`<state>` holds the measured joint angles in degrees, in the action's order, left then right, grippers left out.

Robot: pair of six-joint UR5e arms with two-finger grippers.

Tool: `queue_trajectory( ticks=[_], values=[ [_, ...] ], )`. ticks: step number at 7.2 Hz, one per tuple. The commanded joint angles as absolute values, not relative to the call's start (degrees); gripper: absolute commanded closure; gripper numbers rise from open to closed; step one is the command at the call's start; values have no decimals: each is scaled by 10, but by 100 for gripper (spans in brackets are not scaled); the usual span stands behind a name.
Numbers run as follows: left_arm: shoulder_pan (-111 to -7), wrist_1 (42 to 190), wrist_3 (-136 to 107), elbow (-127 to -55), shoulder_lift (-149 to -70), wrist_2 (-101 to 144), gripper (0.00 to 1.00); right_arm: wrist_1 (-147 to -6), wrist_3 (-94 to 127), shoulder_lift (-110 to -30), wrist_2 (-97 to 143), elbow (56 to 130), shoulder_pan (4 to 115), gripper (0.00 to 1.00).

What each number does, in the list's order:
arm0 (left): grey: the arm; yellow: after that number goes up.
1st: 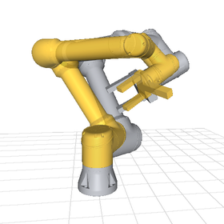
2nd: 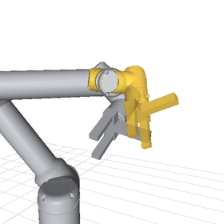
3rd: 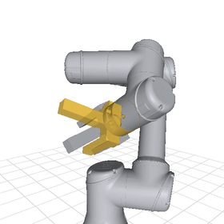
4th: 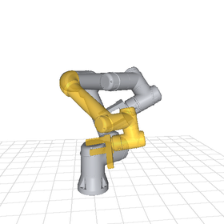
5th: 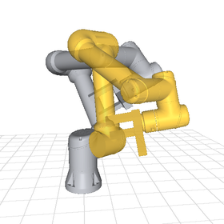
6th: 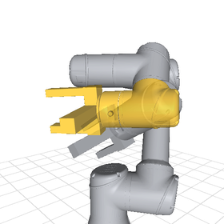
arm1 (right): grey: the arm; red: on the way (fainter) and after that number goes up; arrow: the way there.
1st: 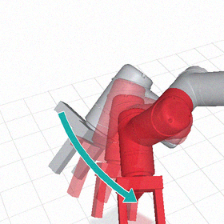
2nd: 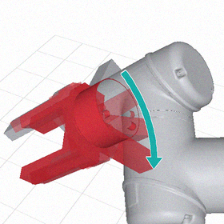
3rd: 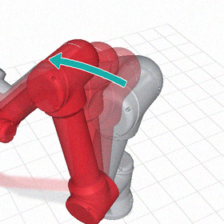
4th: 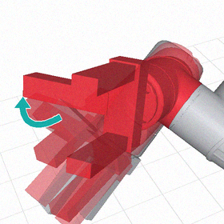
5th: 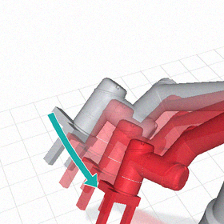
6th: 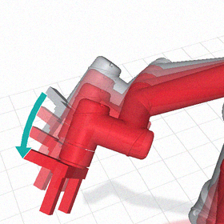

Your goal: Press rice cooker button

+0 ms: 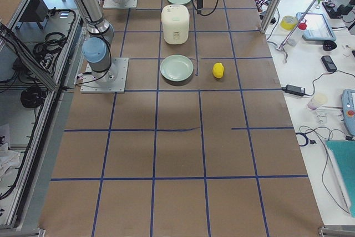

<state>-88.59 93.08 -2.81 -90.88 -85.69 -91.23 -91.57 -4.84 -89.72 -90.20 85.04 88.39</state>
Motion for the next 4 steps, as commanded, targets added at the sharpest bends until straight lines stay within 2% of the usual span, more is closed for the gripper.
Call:
queue_trajectory(
  ticks=[1,3,4],
  values=[
    [-886,931,-28,-909,-857,-912,0,-914,-47,-897,-901,851,885,0],
    [-886,931,-28,-909,-857,-912,0,-905,-38,-900,-896,866,896,0],
    [-886,931,-29,-909,-857,-912,0,-901,-6,-899,-894,883,922,3]
  ],
)
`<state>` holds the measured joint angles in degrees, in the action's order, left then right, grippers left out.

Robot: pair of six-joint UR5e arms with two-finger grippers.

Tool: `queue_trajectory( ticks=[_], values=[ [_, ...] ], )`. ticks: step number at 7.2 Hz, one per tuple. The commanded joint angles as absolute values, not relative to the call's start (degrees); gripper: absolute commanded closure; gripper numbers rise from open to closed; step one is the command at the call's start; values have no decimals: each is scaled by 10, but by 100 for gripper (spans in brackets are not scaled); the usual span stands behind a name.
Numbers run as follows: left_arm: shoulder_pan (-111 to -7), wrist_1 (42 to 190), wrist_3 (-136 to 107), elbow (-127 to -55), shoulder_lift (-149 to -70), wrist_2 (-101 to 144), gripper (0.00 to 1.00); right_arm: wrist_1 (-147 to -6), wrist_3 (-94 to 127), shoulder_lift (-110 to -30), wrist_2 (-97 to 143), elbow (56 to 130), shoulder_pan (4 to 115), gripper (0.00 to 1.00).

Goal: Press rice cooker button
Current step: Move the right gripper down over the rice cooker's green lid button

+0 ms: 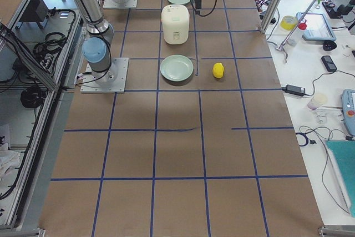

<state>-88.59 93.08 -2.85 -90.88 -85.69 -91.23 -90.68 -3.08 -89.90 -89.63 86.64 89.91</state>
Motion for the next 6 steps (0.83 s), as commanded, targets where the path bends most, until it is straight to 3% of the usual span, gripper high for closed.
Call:
queue_trajectory(
  ticks=[1,3,4,6],
  values=[
    [-886,931,-28,-909,-857,-912,0,-910,64,-894,-896,912,972,11],
    [-886,931,-28,-909,-857,-912,0,-930,84,-893,-889,980,1008,70],
    [-886,931,-28,-909,-857,-912,0,-955,83,-893,-876,1008,1010,85],
    [-886,931,-28,-909,-857,-912,0,-970,86,-887,-864,1026,1027,96]
  ],
)
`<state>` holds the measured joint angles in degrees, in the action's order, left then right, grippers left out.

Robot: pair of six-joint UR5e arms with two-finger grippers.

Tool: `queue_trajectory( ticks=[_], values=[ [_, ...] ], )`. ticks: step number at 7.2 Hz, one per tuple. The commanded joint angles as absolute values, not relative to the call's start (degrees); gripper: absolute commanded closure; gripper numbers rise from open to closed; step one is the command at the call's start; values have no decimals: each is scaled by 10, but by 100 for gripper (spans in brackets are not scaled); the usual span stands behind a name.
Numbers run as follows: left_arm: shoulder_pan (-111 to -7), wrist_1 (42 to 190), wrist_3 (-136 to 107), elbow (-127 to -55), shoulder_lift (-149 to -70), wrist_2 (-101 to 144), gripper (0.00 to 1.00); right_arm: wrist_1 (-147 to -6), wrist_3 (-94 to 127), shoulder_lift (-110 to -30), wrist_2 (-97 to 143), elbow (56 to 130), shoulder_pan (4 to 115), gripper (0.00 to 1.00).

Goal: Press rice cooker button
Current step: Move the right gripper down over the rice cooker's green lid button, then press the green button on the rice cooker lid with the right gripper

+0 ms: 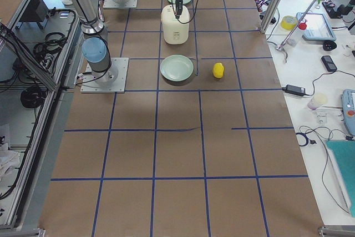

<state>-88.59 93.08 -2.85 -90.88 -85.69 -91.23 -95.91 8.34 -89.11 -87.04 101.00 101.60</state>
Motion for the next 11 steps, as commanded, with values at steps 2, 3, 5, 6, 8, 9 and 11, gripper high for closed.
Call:
queue_trajectory(
  ticks=[2,3,5,6,8,9,11],
  values=[
    [-886,931,-28,-909,-857,-912,0,-983,99,-885,-860,1041,1040,97],
    [-886,931,-28,-909,-857,-912,0,-1004,99,-882,-861,1042,1041,97],
    [-886,931,-28,-909,-857,-912,0,-1037,99,-873,-861,1042,1042,97],
    [-886,931,-28,-909,-857,-912,0,-1048,100,-864,-861,1042,1042,97],
    [-886,931,-28,-909,-857,-912,0,-1049,103,-860,-861,1042,1042,97],
    [-886,931,-28,-909,-857,-912,0,-1048,103,-860,-861,1043,1042,96],
    [-886,931,-28,-909,-857,-912,0,-1049,102,-860,-862,1052,1042,96]
  ],
)
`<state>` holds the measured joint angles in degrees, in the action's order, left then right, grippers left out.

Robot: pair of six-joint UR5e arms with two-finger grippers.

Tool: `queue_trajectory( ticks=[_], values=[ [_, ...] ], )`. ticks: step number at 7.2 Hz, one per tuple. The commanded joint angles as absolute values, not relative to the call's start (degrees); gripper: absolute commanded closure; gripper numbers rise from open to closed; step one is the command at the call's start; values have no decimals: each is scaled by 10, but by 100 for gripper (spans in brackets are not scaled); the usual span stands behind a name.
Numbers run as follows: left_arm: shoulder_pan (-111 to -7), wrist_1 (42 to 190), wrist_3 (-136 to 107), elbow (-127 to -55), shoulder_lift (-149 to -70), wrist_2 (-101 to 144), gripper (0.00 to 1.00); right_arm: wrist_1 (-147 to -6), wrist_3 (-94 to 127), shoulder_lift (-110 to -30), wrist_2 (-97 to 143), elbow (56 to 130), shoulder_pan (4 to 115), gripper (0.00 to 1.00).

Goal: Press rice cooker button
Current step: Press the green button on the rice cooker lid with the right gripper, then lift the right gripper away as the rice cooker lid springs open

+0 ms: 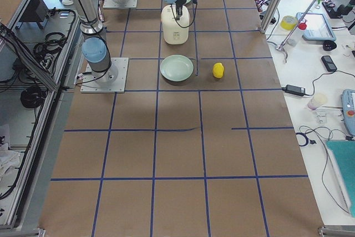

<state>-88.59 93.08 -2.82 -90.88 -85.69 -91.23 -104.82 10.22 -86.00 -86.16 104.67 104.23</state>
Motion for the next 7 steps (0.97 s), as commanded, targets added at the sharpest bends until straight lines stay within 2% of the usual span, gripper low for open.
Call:
queue_trajectory(
  ticks=[1,2,3,7],
  values=[
    [-886,931,-28,-909,-857,-912,0,-1049,103,-860,-864,1049,1042,82],
    [-886,931,-29,-909,-857,-912,0,-1049,104,-863,-874,1037,1042,23],
    [-886,931,-28,-909,-857,-912,0,-1051,103,-865,-876,1022,1041,0],
    [-886,931,-28,-909,-857,-912,0,-956,72,-865,-875,881,949,0]
  ],
)
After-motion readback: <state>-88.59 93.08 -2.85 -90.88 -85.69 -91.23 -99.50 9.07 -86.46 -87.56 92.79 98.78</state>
